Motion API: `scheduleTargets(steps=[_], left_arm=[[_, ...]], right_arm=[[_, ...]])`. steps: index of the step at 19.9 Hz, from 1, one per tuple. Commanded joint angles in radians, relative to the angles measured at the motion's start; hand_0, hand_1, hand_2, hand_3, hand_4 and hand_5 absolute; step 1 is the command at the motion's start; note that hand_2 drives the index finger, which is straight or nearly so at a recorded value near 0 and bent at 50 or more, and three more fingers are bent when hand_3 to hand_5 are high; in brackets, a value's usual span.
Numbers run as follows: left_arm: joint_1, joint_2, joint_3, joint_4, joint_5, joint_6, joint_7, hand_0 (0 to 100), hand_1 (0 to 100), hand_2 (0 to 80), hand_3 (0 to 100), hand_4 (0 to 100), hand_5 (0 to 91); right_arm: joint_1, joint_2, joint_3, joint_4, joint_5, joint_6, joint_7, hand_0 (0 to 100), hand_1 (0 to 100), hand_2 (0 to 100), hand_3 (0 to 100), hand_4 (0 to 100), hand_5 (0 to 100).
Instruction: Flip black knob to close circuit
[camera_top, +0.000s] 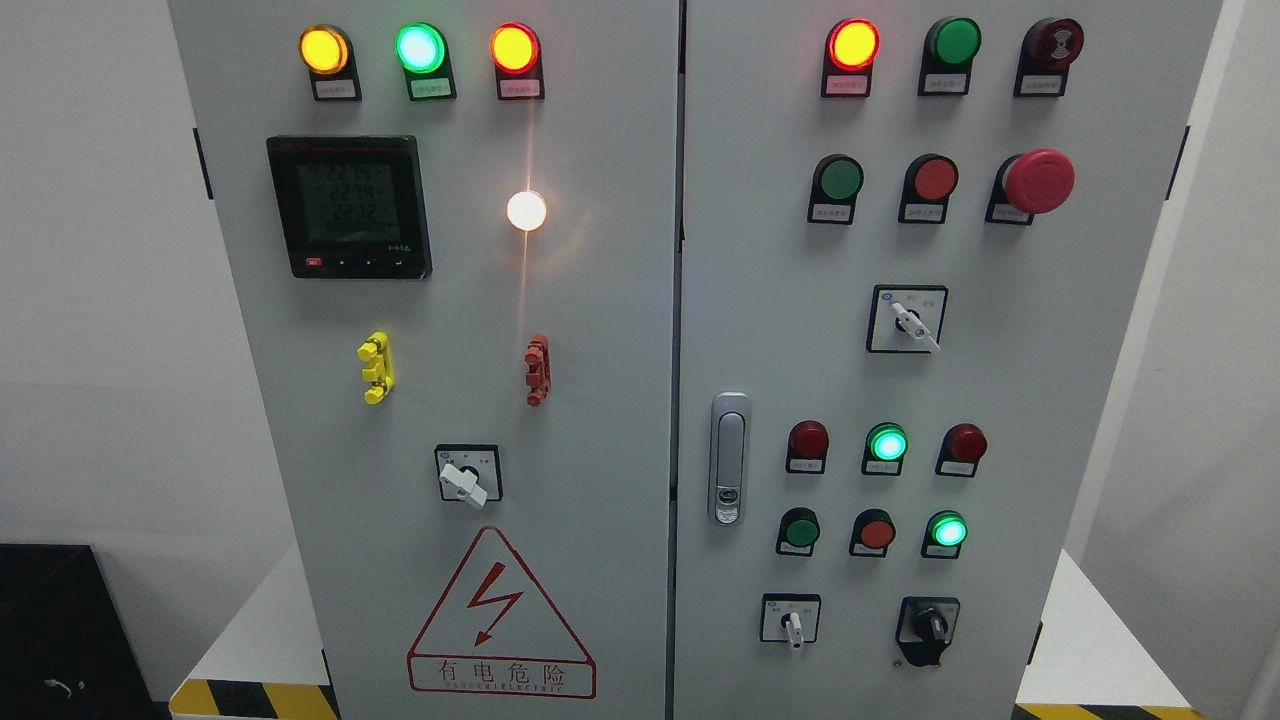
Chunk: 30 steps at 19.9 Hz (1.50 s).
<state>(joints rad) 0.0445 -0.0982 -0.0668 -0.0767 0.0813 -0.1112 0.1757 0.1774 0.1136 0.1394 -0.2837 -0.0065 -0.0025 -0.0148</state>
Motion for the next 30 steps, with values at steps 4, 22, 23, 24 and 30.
scheduleTargets(steps=[4, 22, 23, 24, 30], left_arm=[[0.000, 0.000, 0.001, 0.000, 0.000, -0.001, 0.001, 12, 56, 0.0, 0, 0, 0.0], [0.000, 0.000, -0.001, 0.000, 0.000, -0.001, -0.001, 12, 56, 0.0, 0, 0, 0.0], [0.000, 0.000, -0.001, 0.000, 0.000, -0.001, -0.001, 12, 56, 0.0, 0, 0, 0.0], [0.000, 0.000, 0.001, 0.000, 0.000, -0.001, -0.001, 12, 56, 0.0, 0, 0, 0.0], [0.000, 0.000, -0.001, 0.000, 0.000, -0.001, -0.001, 12, 56, 0.0, 0, 0, 0.0]], right_arm=[[-0.026, 0.001, 0.011, -0.008, 0.121, -0.002, -0.060, 0, 8, 0, 8, 6, 0], [-0.079, -0.051, 0.002, -0.290, 0.624, 0.001, -0.180, 0, 9, 30, 50, 44, 33], [-0.081, -0.054, 0.000, -0.322, 0.649, 0.001, -0.180, 0, 9, 35, 56, 50, 41], [-0.081, -0.055, 0.000, -0.353, 0.671, 0.003, -0.180, 0, 10, 37, 58, 51, 44], [-0.099, -0.045, -0.154, -0.502, 0.929, 0.001, -0.166, 0, 12, 53, 73, 68, 65]])
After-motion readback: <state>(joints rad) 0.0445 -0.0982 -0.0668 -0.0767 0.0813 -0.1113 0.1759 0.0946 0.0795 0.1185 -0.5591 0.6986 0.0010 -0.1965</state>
